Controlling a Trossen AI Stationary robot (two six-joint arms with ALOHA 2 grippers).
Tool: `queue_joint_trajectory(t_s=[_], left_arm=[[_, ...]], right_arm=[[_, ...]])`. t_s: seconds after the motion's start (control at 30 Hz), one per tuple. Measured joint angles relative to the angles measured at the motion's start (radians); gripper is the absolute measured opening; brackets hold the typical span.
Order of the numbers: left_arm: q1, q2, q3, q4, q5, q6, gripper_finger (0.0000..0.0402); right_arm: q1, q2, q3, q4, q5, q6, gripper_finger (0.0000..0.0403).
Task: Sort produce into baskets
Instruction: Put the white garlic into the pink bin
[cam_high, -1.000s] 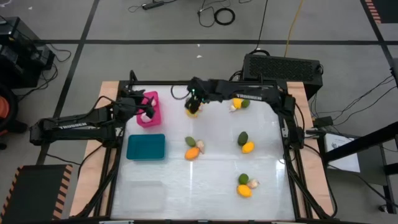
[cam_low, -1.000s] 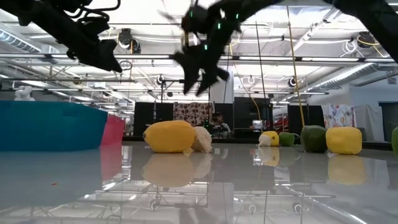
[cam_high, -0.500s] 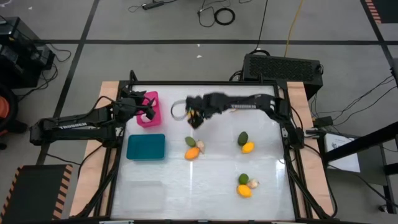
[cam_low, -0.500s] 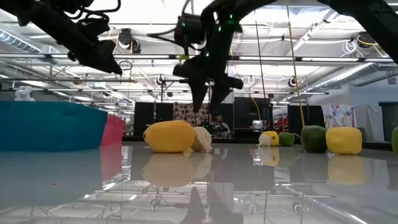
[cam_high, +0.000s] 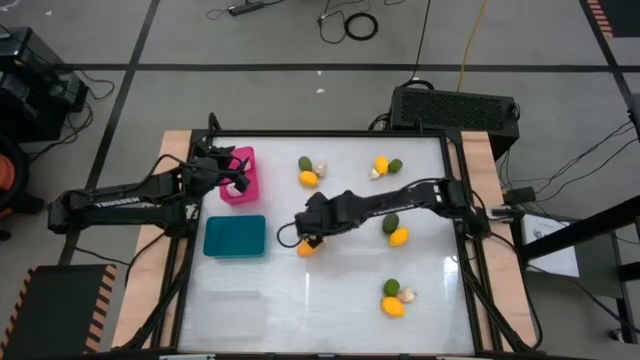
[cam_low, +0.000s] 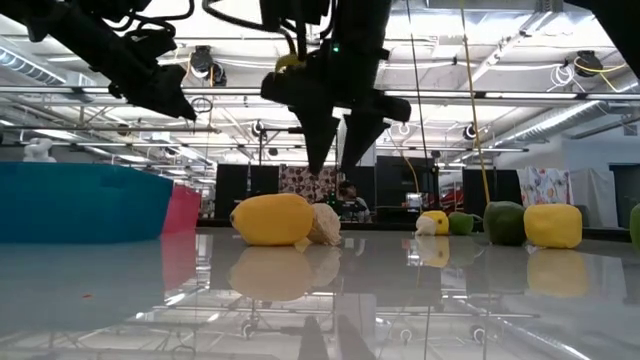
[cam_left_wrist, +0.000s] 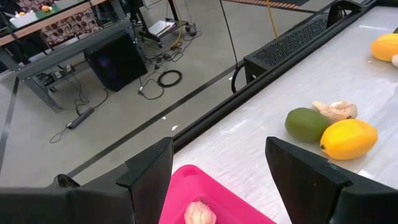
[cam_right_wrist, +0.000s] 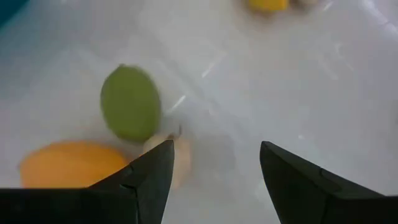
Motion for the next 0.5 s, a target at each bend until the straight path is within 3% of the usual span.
queue_joint_trajectory(t_s=[0.23,0.5], left_arm=[[-0.001,0.0,0.0,-0.002,0.001,-0.001,0.0263],[0.0,0.0,0.0,-0.005,0.012,-0.021,0.0263]], right_arm=[[0.026,0.053,-0.002,0.032,0.068,0.081,0.0244],[0.026,0.097,-0.002,0.044,0.019,0.073,0.028]])
